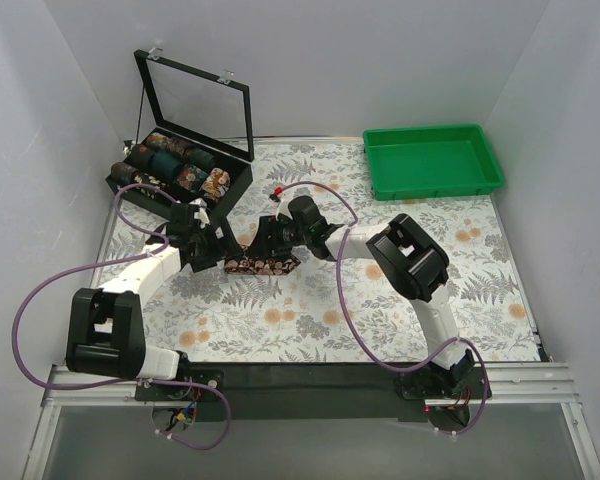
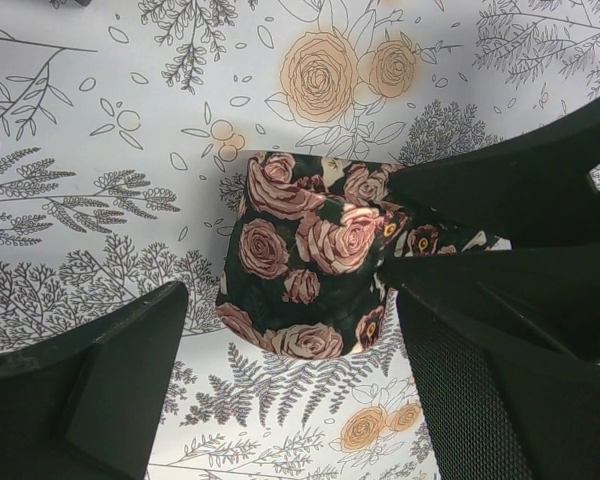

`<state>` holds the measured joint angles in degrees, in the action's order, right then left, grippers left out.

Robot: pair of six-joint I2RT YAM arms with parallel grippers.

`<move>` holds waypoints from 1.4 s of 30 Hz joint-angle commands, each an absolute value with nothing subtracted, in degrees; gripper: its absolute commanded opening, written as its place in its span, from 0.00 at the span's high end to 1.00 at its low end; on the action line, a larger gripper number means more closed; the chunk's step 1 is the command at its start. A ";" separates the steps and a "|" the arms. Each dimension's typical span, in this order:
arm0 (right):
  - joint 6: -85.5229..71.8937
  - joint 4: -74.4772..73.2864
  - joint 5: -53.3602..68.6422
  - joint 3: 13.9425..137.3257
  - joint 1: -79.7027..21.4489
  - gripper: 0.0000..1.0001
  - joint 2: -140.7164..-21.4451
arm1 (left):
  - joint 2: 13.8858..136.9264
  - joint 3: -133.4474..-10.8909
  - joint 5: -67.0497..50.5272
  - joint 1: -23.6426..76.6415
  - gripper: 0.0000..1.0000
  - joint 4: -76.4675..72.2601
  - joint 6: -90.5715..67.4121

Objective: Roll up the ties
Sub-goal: Roll the tie

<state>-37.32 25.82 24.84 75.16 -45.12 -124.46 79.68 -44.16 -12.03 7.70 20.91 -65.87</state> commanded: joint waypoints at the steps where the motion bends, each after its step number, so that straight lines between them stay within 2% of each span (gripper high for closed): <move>1: -37.18 27.42 25.32 75.68 -45.44 0.41 -125.16 | 79.72 -43.86 -13.27 7.56 0.21 19.87 -65.83; 22: -35.51 30.23 27.33 70.67 -43.60 0.44 -125.59 | 84.82 -43.59 -17.05 7.38 0.21 17.93 -68.90; 31: -36.04 31.73 29.53 70.66 -42.80 0.44 -126.21 | 85.52 -44.21 -17.75 7.12 0.21 13.46 -63.38; 42: -35.68 31.73 31.55 72.60 -42.28 0.45 -127.27 | 89.82 -43.68 -28.73 7.12 0.25 11.43 -58.80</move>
<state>-36.86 31.99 31.11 71.46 -42.24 -125.45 89.19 -43.99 -24.10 6.79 12.23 -60.86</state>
